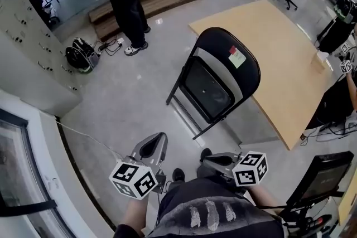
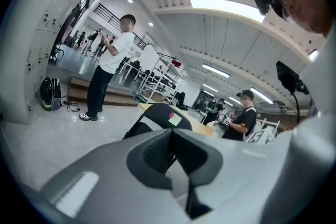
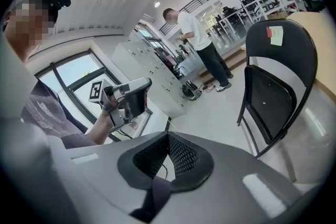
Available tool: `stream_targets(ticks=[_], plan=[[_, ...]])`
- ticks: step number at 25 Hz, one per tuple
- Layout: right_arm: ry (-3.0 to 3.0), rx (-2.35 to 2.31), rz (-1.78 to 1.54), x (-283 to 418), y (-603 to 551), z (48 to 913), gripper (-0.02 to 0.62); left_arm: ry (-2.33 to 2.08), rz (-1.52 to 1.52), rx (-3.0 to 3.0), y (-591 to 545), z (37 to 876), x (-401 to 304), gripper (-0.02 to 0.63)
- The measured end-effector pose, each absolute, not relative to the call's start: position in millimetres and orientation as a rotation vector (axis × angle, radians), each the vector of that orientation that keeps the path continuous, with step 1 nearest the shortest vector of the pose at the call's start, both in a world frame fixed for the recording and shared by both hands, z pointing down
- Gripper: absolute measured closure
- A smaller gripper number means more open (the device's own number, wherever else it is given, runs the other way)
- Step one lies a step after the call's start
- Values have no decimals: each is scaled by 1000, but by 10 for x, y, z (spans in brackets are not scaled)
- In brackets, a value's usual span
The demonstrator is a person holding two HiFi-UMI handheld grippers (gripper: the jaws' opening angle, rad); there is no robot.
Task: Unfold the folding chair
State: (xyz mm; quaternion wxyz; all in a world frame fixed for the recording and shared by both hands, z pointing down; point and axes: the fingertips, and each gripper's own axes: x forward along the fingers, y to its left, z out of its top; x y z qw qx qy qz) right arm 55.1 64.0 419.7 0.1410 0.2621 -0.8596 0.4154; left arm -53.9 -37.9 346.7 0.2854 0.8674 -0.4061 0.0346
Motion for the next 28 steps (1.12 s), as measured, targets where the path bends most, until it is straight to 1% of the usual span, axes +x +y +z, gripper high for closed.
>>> stream_targets(ticks=[14,20,28], plan=[[-2625,860,1252,1586,-157,4190,598,-1092,238,2381,-934,3328,653,604],[-2643,830,1273,1908,-517,4237,597,-1183,281,2384,-1090,3291,919,604],[-2656,794,1152,2165,-765,4159,597,-1256,310,2331,-1029,3255,1039,604]])
